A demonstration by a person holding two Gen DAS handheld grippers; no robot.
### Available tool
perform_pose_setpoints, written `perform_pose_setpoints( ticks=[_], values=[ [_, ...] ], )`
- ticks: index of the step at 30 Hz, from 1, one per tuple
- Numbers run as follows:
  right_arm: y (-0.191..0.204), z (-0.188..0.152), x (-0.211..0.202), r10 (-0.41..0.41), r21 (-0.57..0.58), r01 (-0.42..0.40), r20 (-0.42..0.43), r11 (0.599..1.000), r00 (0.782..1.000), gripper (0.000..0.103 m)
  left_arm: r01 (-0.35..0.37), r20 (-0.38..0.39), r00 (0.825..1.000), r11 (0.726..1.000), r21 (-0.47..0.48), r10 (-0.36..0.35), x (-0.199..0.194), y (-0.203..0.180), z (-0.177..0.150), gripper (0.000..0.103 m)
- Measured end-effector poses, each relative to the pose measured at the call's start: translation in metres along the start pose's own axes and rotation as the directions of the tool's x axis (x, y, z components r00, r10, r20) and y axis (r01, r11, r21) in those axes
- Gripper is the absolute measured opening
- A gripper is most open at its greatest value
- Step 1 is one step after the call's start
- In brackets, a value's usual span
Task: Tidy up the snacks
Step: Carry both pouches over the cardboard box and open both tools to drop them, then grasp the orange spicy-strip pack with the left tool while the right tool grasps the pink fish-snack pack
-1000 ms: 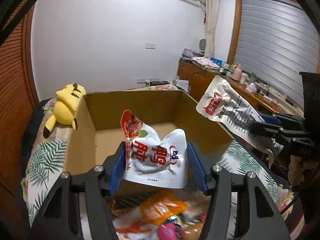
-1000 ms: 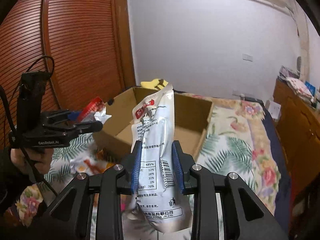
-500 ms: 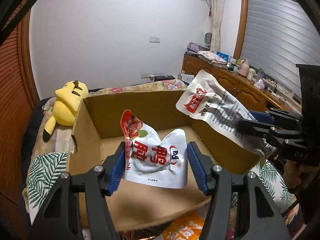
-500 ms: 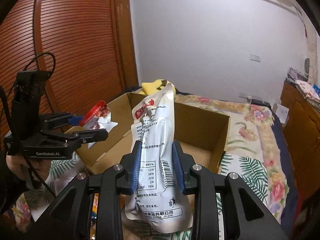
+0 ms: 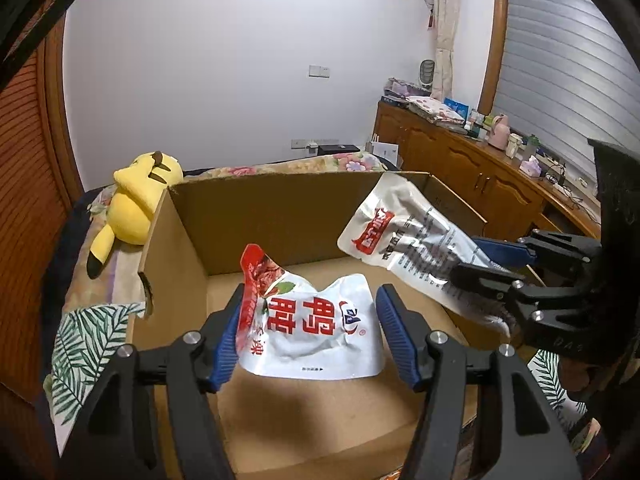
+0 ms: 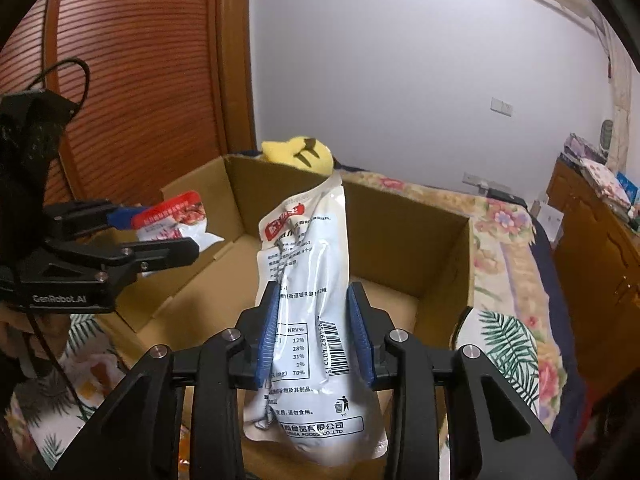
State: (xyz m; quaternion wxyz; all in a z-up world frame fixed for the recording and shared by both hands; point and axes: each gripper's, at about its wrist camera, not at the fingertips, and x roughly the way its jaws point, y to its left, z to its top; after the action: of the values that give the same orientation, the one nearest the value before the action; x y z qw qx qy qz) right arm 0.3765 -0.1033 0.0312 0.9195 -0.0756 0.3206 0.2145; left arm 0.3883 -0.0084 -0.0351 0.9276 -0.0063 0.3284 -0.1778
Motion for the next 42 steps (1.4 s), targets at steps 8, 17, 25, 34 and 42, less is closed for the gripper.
perform_pose_setpoints(
  ticks=[8,17,25,34,42],
  values=[
    [-0.001,-0.006,0.004,0.000,0.020,0.001,-0.016,1.000,1.000,0.044,0.003,0.025,1.000,1.000,-0.012,-0.003,-0.008,0.005,-0.005,0.080],
    [0.004,-0.007,-0.046,0.045,0.049,-0.048,0.044,0.998,0.998,0.048,0.013,0.070,0.997,1.000,-0.013,-0.012,-0.043,0.002,-0.015,0.092],
    [0.023,-0.035,-0.102,0.089,0.072,-0.094,0.068,0.993,0.994,0.048,0.015,0.089,0.996,1.000,-0.012,-0.014,-0.083,-0.003,-0.047,0.095],
    [0.061,-0.082,-0.098,0.160,0.078,-0.159,-0.003,0.984,0.987,0.048,-0.010,0.039,0.999,0.999,-0.030,0.011,-0.097,-0.001,-0.100,0.099],
    [0.094,-0.114,-0.061,0.233,0.094,-0.226,-0.072,0.970,0.970,0.048,-0.037,0.019,0.999,0.998,-0.041,0.038,-0.101,0.006,-0.131,0.099]
  ],
)
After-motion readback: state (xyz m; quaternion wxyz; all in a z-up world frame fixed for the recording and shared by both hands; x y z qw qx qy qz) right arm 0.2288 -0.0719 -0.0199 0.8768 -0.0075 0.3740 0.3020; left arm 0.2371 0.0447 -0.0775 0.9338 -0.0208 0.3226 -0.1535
